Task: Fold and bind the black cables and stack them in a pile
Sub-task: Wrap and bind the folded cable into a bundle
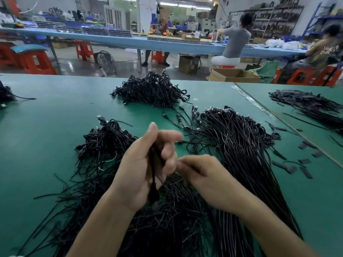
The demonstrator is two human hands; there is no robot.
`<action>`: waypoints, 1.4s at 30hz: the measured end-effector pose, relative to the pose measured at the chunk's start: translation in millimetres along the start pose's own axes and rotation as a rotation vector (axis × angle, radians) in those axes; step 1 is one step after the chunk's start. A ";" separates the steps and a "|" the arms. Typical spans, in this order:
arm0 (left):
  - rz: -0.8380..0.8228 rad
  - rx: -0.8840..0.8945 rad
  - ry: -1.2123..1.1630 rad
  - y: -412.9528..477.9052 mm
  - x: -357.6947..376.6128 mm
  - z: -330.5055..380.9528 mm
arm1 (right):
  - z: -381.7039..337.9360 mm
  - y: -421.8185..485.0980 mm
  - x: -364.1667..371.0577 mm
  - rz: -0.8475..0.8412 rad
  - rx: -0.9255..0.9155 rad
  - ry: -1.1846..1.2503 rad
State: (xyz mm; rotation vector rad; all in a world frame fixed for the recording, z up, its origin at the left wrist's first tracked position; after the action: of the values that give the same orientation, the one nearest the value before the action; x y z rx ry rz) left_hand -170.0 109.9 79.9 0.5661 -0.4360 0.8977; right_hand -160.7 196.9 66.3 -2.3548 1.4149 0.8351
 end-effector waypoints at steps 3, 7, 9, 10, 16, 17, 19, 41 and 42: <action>0.164 0.185 0.153 1.0 -21.8 10.8 | -1.5 -4.1 15.6 -0.105 0.027 -0.218; 0.236 0.179 0.832 -0.5 -23.3 14.1 | -7.7 -9.2 -5.0 -0.037 0.027 -0.171; 0.174 0.058 1.096 1.7 -15.5 1.4 | -11.9 -11.7 -28.0 0.093 -0.002 -0.135; 0.151 0.002 1.142 2.0 -13.2 -4.3 | -15.6 -13.8 -37.7 0.152 -0.028 -0.141; -0.012 -0.328 0.670 -7.8 -5.5 -31.2 | -33.0 -15.4 -61.0 0.288 -0.163 -0.021; -0.038 -0.322 0.562 -8.6 -2.1 -29.1 | -29.5 -11.7 -57.4 0.263 -0.160 0.034; -0.101 -0.320 0.291 -10.4 6.4 -26.3 | -17.8 -5.1 -45.9 0.217 -0.114 0.108; -0.002 -0.340 0.791 -4.3 -1.5 -32.5 | -24.3 -20.9 -42.0 0.196 -0.183 0.031; -0.020 -0.369 0.739 -6.9 -0.9 -34.0 | -22.4 -20.4 -45.1 0.211 -0.190 0.090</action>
State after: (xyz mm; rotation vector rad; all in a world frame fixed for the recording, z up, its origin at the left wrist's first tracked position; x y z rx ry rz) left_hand -160.7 127.2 51.2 -0.1157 0.0816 0.9120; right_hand -151.5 227.9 110.0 -2.4383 1.7142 0.9677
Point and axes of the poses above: each hand's wrist, its own y-axis towards the middle knuckle, its own x-axis out of the palm, z = x × y, the point moved 10 cm from there along y, towards the middle knuckle, and after that the axes turned 8 degrees about -z, right-handed, at the moved point
